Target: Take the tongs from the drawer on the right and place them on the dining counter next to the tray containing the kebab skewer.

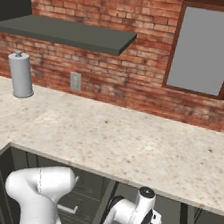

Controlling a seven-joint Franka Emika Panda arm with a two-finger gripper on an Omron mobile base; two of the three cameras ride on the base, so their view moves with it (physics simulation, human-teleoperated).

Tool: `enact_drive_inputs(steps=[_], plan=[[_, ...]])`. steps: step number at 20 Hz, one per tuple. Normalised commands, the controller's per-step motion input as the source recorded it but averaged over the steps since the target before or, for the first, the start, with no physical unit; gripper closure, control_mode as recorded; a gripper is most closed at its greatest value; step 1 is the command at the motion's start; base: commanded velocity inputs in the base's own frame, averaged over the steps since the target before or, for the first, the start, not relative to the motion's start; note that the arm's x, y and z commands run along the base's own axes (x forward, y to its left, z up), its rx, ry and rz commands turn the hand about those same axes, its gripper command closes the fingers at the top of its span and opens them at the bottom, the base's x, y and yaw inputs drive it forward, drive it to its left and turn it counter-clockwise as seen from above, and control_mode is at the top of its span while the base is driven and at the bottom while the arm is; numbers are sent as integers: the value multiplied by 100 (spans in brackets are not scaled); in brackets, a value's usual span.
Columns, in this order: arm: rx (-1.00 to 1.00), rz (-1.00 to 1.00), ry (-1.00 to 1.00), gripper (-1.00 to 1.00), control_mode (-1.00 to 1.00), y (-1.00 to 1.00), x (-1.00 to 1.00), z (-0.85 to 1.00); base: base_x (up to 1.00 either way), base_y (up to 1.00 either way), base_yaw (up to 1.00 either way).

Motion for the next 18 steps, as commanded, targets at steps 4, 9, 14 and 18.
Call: enact_drive_inputs(steps=[4,9,14,18], plan=[[0,0,0,100,-100,0,-25,2,0,0,0],[0,0,-1,100,-100,0,-34,31,0,0,0],[0,0,-3,100,-100,0,-34,68,0,0,0],[0,0,-2,100,-100,0,-45,74,0,0,0]])
